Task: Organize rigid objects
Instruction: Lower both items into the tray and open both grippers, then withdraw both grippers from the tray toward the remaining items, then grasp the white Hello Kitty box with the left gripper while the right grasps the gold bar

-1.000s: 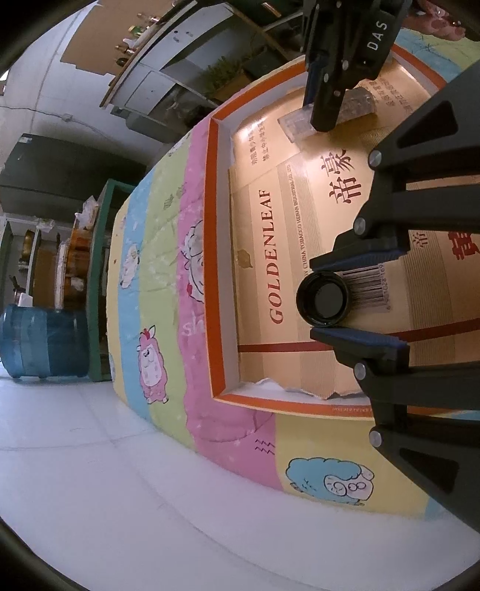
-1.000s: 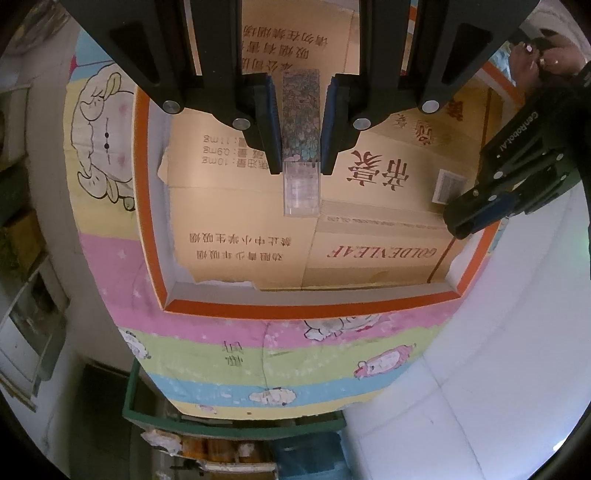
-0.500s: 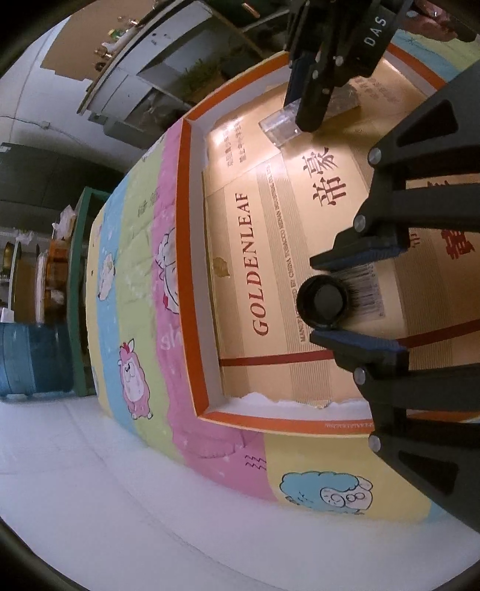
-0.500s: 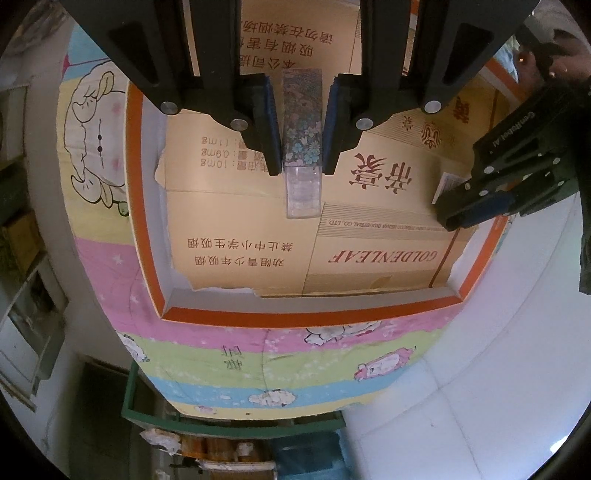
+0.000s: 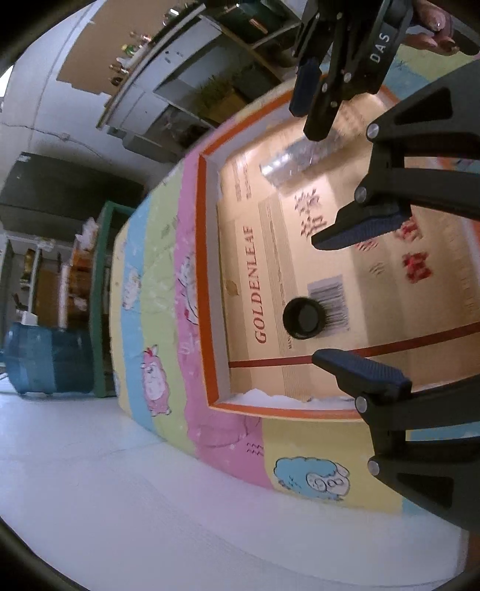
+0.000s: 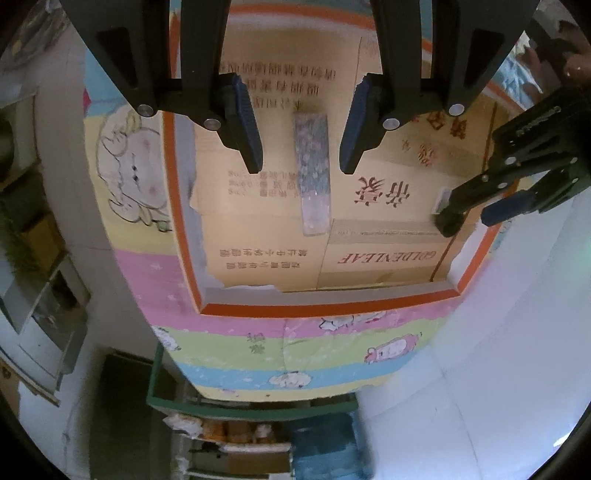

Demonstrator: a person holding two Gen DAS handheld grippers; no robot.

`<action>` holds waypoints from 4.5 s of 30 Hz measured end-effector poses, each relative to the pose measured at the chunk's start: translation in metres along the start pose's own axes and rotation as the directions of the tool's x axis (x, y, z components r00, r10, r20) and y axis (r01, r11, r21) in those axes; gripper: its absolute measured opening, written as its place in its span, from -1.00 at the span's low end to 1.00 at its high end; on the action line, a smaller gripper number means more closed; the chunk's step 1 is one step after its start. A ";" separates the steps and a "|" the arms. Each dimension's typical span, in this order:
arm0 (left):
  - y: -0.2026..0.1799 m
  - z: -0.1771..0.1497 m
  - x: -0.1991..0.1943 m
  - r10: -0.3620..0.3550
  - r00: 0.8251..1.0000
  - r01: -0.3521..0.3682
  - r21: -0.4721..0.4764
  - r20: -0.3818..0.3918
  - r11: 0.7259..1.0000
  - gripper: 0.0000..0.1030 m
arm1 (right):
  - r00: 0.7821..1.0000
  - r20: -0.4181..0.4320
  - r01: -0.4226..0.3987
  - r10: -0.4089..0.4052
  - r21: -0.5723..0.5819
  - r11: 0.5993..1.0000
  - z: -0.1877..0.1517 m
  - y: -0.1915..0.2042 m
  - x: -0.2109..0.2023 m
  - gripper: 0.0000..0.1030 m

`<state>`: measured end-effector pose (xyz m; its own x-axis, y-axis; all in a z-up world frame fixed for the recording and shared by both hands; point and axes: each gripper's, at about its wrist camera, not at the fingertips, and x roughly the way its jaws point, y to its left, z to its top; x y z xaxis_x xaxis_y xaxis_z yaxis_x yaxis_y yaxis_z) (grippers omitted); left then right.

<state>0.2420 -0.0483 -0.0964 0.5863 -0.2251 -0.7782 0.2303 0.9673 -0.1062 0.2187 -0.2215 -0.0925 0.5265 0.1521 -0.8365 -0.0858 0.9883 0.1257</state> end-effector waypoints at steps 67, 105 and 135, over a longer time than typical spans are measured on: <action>0.001 -0.165 -0.185 -0.048 0.972 0.063 -0.061 0.228 0.996 0.07 | 0.992 0.123 -0.028 0.042 -0.111 0.993 -0.191 0.100 -0.128 -0.03; -0.055 -0.200 -0.101 -0.161 0.987 0.163 0.099 -0.031 0.982 -0.34 | 0.993 0.104 -0.058 0.052 0.055 0.997 -0.198 0.061 -0.102 -0.03; -0.043 -0.204 -0.105 -0.195 0.981 0.195 0.096 -0.007 0.976 -0.49 | 0.999 -0.006 -0.040 0.040 -0.008 0.999 -0.191 0.085 -0.073 -0.65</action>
<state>0.0114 -0.0426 -0.1364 0.5248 -0.4085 -0.7468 0.4135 0.8892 -0.1958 0.0117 -0.1500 -0.1229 0.5178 0.1913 -0.8338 -0.1138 0.9814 0.1545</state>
